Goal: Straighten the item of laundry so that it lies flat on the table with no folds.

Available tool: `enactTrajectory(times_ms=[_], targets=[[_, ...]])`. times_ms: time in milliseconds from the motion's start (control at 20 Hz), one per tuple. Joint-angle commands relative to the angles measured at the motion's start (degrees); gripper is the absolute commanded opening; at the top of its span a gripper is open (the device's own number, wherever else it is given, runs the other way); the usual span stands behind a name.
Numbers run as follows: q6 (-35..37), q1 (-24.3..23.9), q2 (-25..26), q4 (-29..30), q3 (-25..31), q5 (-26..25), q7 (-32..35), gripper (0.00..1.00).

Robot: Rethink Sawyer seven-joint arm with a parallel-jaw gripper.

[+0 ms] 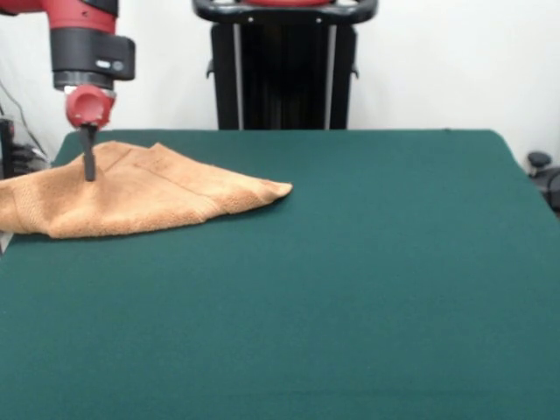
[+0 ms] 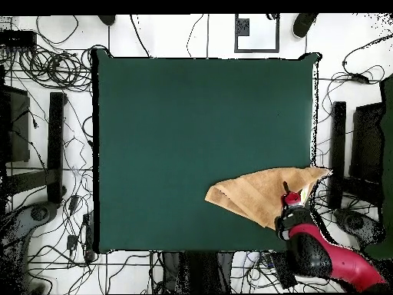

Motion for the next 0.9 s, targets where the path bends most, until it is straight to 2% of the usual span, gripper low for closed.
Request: enactTrajectory(times_ms=[50,300,600,900], targets=[[-2.3,5.3,1.8,-1.7,-1.5,-0.3,1.6,1.0],[-3.2,5.5,3.3,-3.0,-1.7,-1.0,1.5,1.0],[1.6,1.7,0.5,-1.2,2.6,-1.8,0.3,1.0],[0.7,2.8,2.2,-3.0,1.6,-2.0,-0.1,1.0]])
